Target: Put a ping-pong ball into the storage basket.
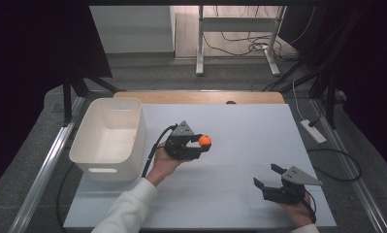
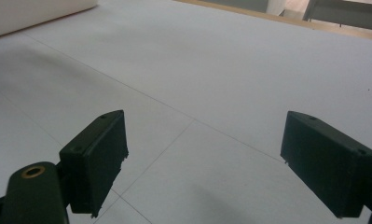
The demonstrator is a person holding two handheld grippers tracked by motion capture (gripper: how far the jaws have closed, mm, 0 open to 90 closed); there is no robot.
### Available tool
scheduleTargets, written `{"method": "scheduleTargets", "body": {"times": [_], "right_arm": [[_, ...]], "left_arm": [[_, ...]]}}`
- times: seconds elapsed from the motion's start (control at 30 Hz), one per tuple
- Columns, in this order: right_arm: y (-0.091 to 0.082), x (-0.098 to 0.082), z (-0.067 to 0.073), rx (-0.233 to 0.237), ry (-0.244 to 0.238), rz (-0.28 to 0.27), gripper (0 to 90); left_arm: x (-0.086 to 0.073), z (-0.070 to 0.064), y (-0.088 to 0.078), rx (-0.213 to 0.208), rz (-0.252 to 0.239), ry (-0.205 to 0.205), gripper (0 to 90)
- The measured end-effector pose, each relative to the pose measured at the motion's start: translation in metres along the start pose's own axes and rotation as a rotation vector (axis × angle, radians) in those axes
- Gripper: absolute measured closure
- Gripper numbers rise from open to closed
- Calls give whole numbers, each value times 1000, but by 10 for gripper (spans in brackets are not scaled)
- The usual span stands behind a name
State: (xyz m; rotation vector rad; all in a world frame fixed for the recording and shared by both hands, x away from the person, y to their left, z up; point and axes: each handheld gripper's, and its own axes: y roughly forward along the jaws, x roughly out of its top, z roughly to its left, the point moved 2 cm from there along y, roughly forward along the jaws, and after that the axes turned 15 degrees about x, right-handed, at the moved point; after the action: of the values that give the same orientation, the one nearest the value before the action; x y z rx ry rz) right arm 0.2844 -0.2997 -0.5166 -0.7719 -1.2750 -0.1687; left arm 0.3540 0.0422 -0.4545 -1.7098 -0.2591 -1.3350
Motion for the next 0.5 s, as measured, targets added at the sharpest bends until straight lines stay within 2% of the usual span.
{"method": "scheduleTargets", "body": {"times": [0.33, 0.5], "right_arm": [[1, 0, 0, 1, 1, 0, 147], [0, 0, 0, 2, 0, -1, 147]], "left_arm": [[11, 3, -18, 26, -30, 3, 511], [16, 8, -28, 45, -40, -8, 511]]}}
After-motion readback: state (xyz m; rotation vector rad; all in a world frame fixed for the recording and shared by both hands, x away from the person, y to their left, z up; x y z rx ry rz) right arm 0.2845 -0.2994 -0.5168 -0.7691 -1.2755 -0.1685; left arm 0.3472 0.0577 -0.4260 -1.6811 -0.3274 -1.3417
